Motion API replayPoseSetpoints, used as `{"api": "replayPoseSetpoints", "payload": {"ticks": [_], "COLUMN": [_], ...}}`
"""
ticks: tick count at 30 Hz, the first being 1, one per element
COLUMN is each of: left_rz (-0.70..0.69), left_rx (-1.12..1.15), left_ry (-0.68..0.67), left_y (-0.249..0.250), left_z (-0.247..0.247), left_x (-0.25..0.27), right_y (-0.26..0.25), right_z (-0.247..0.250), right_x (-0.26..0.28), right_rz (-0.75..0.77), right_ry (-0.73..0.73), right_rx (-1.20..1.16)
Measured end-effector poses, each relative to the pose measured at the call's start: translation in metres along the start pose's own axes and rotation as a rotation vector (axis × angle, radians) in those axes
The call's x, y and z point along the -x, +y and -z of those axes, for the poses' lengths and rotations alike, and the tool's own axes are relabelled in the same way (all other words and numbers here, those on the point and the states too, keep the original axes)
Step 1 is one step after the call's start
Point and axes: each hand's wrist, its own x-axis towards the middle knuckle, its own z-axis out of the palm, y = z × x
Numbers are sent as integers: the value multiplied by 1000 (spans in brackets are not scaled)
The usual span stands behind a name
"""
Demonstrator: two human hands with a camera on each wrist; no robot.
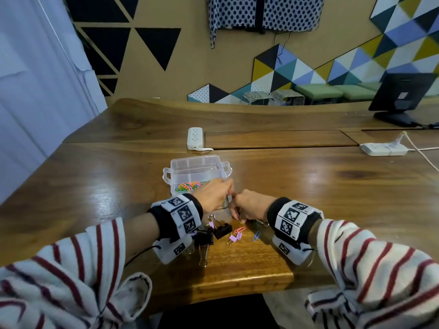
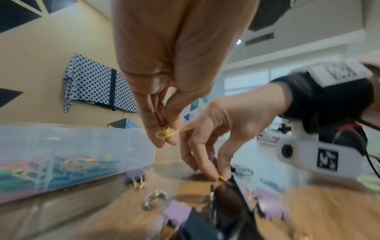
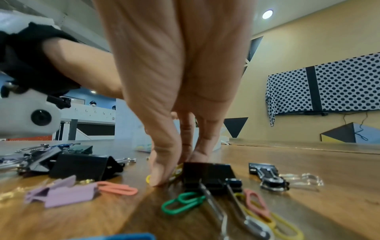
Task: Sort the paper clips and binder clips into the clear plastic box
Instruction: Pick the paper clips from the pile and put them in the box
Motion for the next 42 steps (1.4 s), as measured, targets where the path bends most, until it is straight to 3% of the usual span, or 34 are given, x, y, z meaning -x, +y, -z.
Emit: {"api": "replayPoseSetpoints", "payload": {"ticks": [3, 7, 11, 13, 15, 20, 30, 33, 36, 38, 42], "left_rz": [53, 157, 136, 113, 98, 15, -41, -37, 70, 133, 190], "left_rx": [165, 409, 490, 464, 397, 208, -21, -1, 300, 479, 531], "left_ry": [37, -20, -109, -153, -173, -213, -285, -263, -167, -35, 210], "left_y": [-3, -2, 13, 22, 30, 52, 53, 56, 32, 3, -40], "left_z": [13, 9, -1, -6, -14, -25, -28, -23, -3, 21, 56], "left_x": [0, 3, 6, 2, -4, -7, -11, -7, -7, -10, -12], "right_y": [0, 9, 26, 38, 46, 38, 30, 30, 29, 30, 31], "right_z": [2, 1, 6, 12, 15, -11, -29, -28, -28, -26, 3], "right_x": [-3, 1, 20, 33, 48, 70, 48, 50, 59, 64, 50], "right_rz": [4, 86, 147, 128, 77, 18, -4, -7, 1, -20, -68], "right_ry": [-21, -18, 136, 286, 340, 193, 52, 54, 66, 78, 206], "right_rx": [10, 17, -67, -141, -146, -91, -89, -105, -180, -241, -319]}}
